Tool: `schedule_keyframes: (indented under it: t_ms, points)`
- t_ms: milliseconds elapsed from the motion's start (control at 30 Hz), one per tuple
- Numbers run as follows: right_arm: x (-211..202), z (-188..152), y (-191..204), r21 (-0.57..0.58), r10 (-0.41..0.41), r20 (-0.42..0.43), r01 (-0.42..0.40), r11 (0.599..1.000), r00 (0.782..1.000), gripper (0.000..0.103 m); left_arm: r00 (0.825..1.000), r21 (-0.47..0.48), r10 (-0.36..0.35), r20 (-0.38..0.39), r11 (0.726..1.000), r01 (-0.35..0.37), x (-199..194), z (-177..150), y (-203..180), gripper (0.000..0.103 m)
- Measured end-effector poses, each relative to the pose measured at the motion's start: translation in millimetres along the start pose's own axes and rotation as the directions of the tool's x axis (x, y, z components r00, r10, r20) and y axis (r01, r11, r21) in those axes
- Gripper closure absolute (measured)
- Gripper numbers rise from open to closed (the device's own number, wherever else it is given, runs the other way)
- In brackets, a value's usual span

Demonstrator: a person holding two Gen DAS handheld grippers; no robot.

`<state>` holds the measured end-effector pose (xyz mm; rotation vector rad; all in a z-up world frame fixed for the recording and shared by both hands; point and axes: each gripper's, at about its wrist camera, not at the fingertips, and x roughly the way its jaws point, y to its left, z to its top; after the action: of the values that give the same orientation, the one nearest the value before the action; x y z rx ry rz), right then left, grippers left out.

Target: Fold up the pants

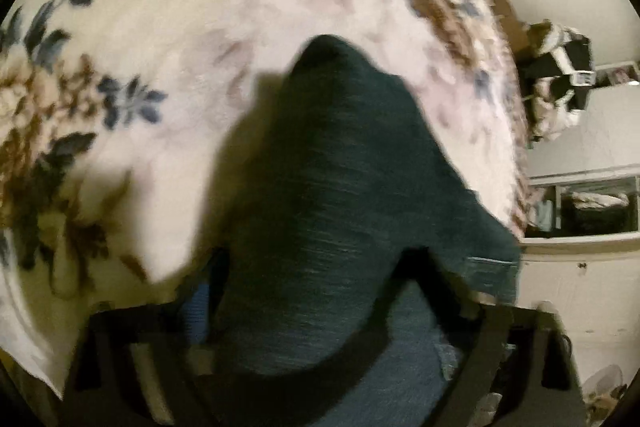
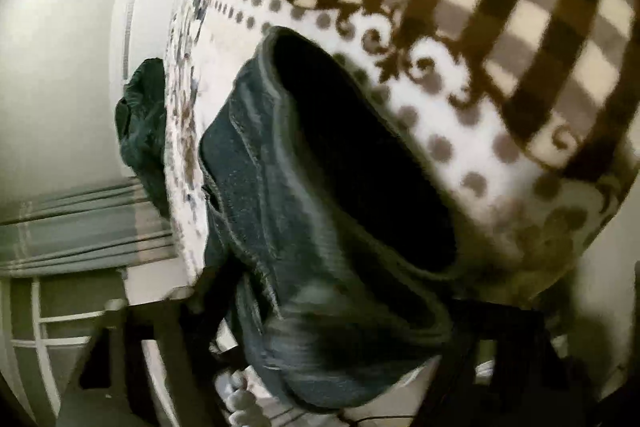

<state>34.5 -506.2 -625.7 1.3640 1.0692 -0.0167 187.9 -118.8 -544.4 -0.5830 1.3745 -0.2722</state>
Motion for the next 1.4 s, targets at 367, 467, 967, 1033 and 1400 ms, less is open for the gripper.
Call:
schedule_keyframes:
  t_ms: [367,467,967,1033,1400]
  points:
    - [-22.8,-12.0,49.5,-0.087,-0.046,0.05,0.05,0.995,0.998,0.07,0.998,0.018,-0.035,0.052,0.999,0.034,-48.4,-3.8,-26.6,0.078]
    - [-33.4,-13.7,67.4,-0.099,-0.03,0.043,0.034,0.995,0.999,0.07,0.996,0.021,-0.054,0.066,0.998,0.053,-72.0,-0.1,-37.1,0.078]
    - [0.7,23.9,240.6,-0.21,0.069,0.054,-0.056,0.976,0.996,0.07,0.979,0.064,-0.103,0.176,0.994,0.093,-134.6,157.3,-65.3,0.078]
    - [30.3,39.1,271.1,-0.222,0.072,0.058,-0.057,0.973,0.996,0.07,0.977,0.068,-0.104,0.187,0.993,0.093,-129.7,196.9,-59.7,0.078]
    - [213.7,124.1,376.9,-0.267,0.055,0.036,-0.044,0.963,0.998,0.07,0.979,0.036,-0.059,0.193,0.998,0.053,-73.7,384.8,-0.3,0.078]
